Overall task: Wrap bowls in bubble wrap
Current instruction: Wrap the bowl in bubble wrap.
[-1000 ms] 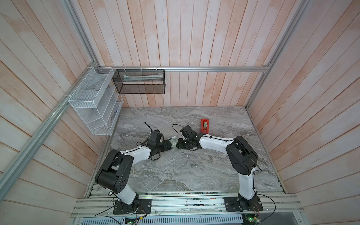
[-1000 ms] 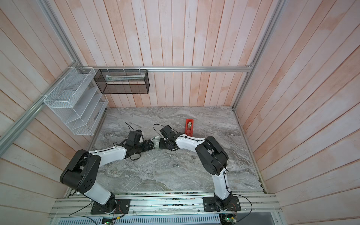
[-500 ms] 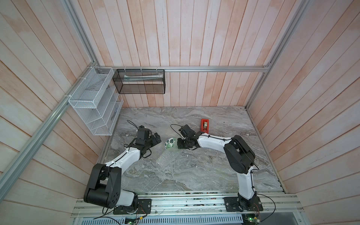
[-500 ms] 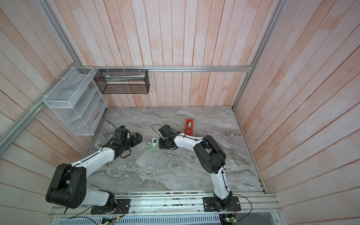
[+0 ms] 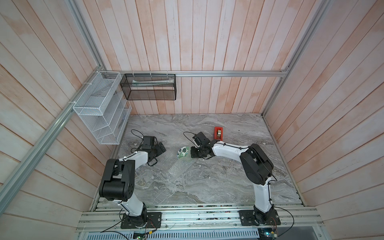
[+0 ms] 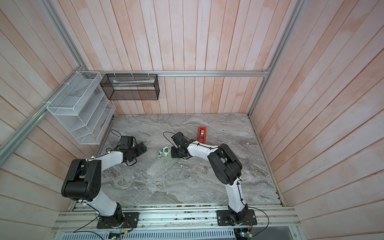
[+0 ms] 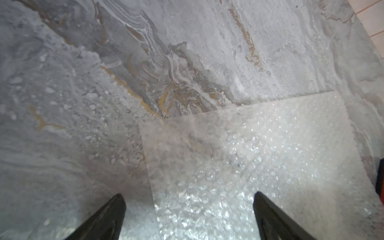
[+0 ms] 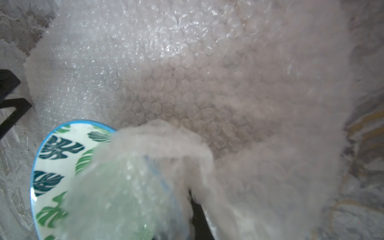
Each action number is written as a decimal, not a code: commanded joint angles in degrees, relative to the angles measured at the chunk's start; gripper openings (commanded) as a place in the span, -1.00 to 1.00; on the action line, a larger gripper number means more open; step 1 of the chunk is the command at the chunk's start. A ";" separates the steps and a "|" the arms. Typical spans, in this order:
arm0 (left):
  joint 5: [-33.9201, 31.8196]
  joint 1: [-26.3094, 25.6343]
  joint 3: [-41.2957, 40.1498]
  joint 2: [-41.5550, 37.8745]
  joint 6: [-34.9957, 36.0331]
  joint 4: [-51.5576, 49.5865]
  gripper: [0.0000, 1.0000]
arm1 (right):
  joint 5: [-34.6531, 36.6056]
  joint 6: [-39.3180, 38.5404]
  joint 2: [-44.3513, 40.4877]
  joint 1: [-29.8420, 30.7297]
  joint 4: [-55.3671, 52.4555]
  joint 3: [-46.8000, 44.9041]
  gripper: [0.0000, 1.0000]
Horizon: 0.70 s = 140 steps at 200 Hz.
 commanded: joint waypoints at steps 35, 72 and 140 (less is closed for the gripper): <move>1.14 0.16 6.19 7.17 1.48 -3.69 0.89 | -0.63 -1.14 -2.78 -0.63 -1.70 -0.51 -1.00; 3.88 -0.31 6.22 9.33 1.52 -2.83 0.81 | -1.20 -1.41 -2.41 -0.77 -1.23 0.07 -1.00; 3.69 -4.22 5.65 9.44 0.95 -3.53 0.64 | -1.68 -1.58 -1.82 -0.81 -0.45 0.19 -1.00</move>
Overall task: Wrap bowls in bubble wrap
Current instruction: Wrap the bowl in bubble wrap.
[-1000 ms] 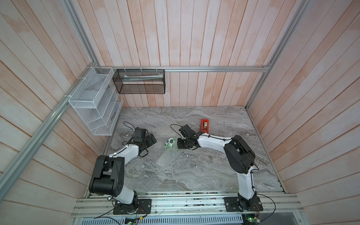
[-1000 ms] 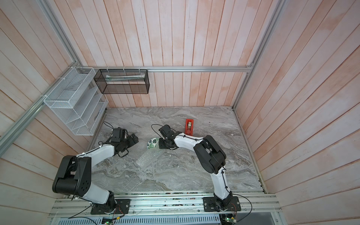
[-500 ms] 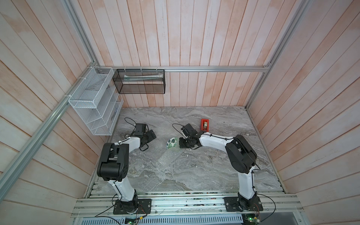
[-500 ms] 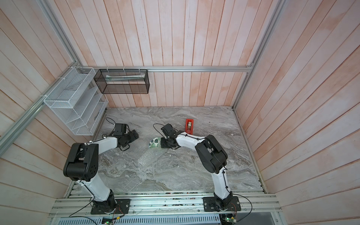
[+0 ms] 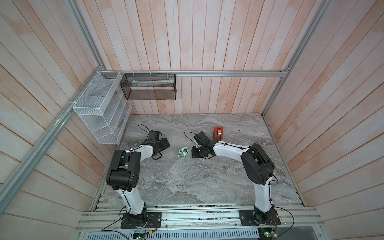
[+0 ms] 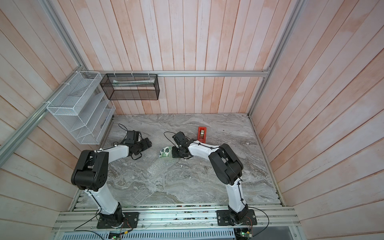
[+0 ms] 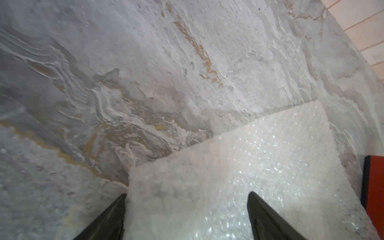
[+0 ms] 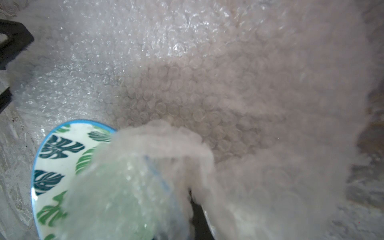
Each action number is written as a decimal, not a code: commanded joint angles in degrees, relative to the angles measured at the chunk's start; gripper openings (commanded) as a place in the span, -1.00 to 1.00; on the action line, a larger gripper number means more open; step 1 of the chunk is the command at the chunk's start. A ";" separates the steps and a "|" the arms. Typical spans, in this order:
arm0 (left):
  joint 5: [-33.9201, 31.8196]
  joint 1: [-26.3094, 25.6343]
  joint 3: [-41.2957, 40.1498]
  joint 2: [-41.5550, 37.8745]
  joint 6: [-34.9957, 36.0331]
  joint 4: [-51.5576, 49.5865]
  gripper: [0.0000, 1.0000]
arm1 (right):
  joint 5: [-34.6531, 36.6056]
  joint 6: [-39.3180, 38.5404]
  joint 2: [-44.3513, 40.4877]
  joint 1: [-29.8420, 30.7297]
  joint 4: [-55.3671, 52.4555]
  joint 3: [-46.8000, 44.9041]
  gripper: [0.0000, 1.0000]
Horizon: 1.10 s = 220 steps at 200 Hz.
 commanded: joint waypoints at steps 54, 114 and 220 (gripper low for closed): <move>2.29 -0.83 -0.27 2.90 -0.06 -4.99 -0.12 | -0.76 -0.93 -1.21 -0.44 0.12 1.25 -1.00; 2.10 -0.49 -0.10 -1.53 0.90 -5.42 -1.00 | 3.91 -1.57 -0.92 -0.77 -3.33 1.18 -1.00; 2.40 3.36 -7.33 -12.50 1.04 -2.02 -1.00 | 6.05 -3.34 -0.97 -3.54 -6.74 1.18 -1.00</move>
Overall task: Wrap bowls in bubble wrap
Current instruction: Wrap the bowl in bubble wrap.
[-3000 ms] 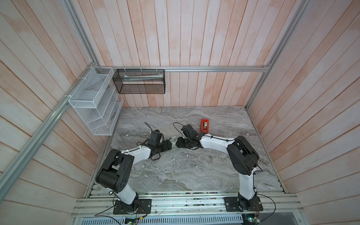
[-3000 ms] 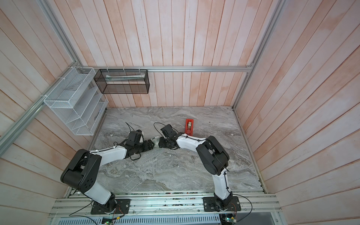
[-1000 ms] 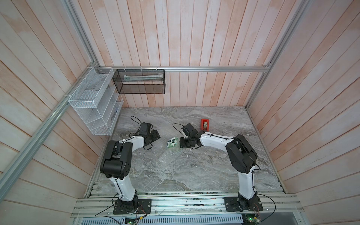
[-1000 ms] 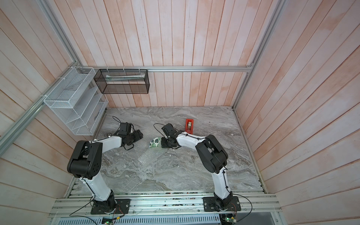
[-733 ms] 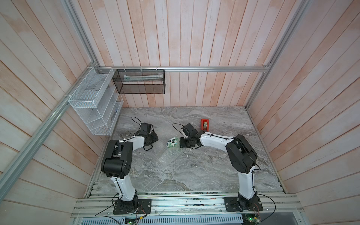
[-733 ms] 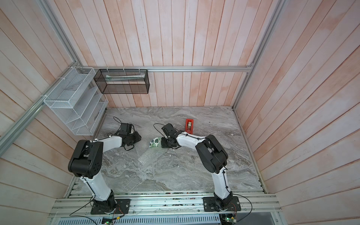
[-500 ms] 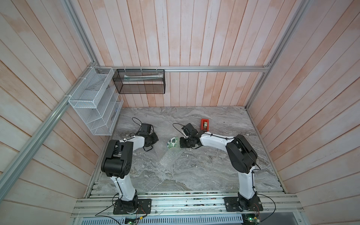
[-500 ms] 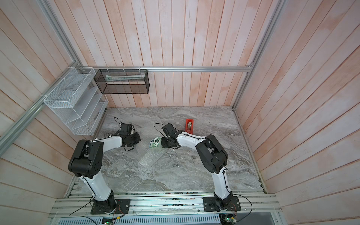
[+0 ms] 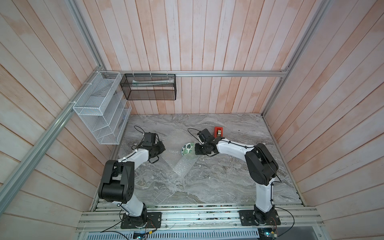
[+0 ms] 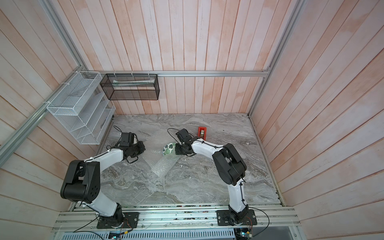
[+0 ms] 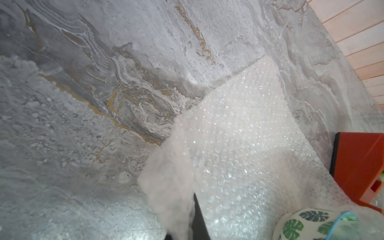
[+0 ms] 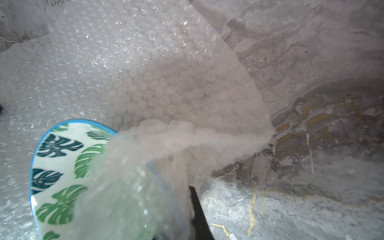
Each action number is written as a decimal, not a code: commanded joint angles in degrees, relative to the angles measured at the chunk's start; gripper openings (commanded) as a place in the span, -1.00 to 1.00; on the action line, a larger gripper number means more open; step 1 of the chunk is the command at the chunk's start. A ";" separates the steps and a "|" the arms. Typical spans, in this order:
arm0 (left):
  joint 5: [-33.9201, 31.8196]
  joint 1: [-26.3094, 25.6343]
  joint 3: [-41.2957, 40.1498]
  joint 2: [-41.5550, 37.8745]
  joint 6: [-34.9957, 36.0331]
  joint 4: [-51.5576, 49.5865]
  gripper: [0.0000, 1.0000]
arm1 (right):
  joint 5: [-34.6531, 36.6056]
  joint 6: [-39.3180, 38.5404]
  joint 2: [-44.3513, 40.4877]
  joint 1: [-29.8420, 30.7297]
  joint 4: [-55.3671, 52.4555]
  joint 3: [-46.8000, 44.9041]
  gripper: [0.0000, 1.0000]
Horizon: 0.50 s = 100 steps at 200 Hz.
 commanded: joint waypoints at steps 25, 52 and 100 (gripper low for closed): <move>0.14 1.04 -3.30 -4.19 1.62 5.12 -1.00 | 4.21 -2.46 2.50 -0.57 -6.02 1.42 -1.00; 2.30 0.10 -3.98 -6.57 3.48 7.69 -1.00 | 4.79 -3.79 4.47 0.19 -8.23 2.26 -1.00; 6.02 -6.70 -1.07 -9.13 3.05 8.54 -1.00 | 7.21 -4.34 7.20 1.76 -11.34 4.96 -1.00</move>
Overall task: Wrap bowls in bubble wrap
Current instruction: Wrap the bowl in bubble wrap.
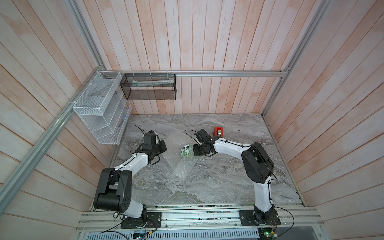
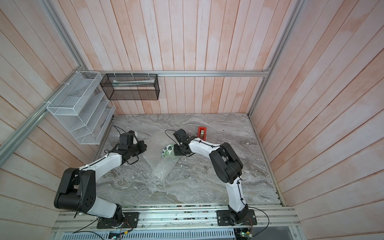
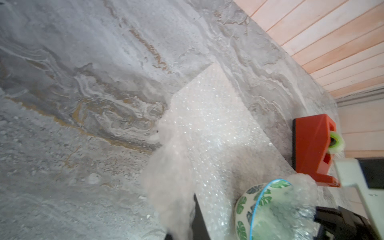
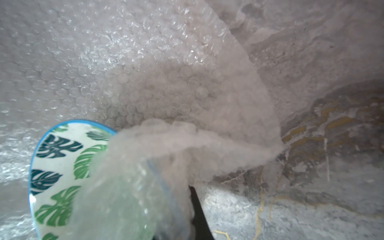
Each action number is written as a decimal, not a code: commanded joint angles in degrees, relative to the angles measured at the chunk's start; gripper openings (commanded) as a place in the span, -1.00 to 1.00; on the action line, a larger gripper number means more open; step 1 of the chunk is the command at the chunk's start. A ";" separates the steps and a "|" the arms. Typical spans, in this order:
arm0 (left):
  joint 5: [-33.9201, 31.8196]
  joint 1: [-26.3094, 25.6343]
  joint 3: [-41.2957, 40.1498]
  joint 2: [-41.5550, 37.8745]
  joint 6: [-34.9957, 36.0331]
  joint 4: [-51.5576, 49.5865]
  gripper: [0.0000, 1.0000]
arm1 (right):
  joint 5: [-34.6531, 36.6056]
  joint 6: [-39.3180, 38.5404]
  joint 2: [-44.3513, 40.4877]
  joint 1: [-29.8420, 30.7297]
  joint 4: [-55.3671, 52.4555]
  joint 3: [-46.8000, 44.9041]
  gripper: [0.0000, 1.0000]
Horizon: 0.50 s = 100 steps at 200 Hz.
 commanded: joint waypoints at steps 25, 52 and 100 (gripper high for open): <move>5.57 -8.84 2.57 -2.22 -1.75 5.77 -1.00 | 5.69 -1.84 4.13 0.56 -6.95 0.80 -1.00; 4.69 -15.19 4.09 0.08 -2.90 6.86 -1.00 | 5.46 -1.56 4.39 0.56 -6.65 1.03 -1.00; 6.24 -21.51 5.24 8.60 -5.93 11.84 -1.00 | 4.32 -0.82 4.75 0.56 -6.13 2.10 -1.00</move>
